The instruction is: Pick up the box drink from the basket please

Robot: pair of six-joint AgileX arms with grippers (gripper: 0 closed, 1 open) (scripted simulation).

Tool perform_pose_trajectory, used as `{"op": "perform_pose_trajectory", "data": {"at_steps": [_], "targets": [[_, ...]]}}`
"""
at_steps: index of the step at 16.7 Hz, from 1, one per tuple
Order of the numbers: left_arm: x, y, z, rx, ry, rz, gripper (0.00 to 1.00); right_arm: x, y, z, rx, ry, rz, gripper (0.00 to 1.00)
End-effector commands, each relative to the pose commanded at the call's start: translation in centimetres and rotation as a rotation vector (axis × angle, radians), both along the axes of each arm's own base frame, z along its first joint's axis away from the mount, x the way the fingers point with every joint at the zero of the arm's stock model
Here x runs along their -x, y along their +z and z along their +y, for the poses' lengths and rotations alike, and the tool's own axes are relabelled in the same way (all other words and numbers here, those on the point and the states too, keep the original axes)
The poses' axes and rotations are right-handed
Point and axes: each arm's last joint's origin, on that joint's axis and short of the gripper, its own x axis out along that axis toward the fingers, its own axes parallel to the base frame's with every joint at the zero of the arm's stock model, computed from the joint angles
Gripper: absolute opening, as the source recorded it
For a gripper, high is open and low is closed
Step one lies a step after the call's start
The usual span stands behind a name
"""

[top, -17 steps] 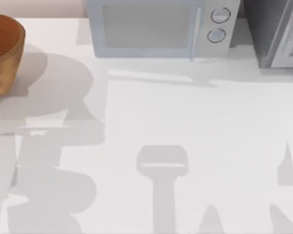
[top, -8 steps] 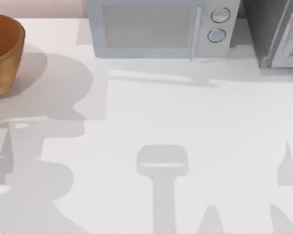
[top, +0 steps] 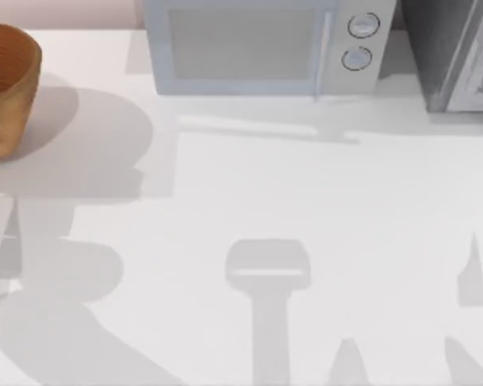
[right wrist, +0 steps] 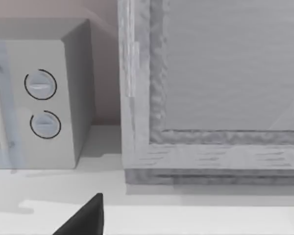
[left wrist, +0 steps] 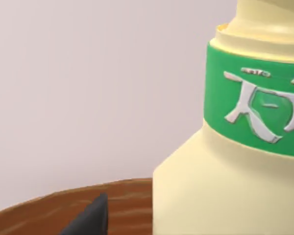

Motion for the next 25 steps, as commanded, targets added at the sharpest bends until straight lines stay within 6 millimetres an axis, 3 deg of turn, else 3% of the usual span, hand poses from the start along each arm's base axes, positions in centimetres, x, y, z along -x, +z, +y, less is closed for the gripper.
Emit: {"op": "perform_pose_trajectory", "data": {"at_steps": [4, 9, 22, 25], "targets": [[-2.0, -0.1, 0.0, 0.0, 0.0, 0.0, 1.0, 0.0, 0.0, 0.0, 0.0, 0.0, 0.0, 1.0], [-2.2, -0.1, 0.0, 0.0, 0.0, 0.0, 1.0, 0.0, 0.0, 0.0, 0.0, 0.0, 0.0, 1.0], [-2.2, -0.1, 0.0, 0.0, 0.0, 0.0, 0.02, 0.0, 0.0, 0.0, 0.0, 0.0, 0.0, 1.0], [-2.2, -0.1, 0.0, 0.0, 0.0, 0.0, 0.0, 0.0, 0.0, 0.0, 0.0, 0.0, 0.0, 1.0]]}}
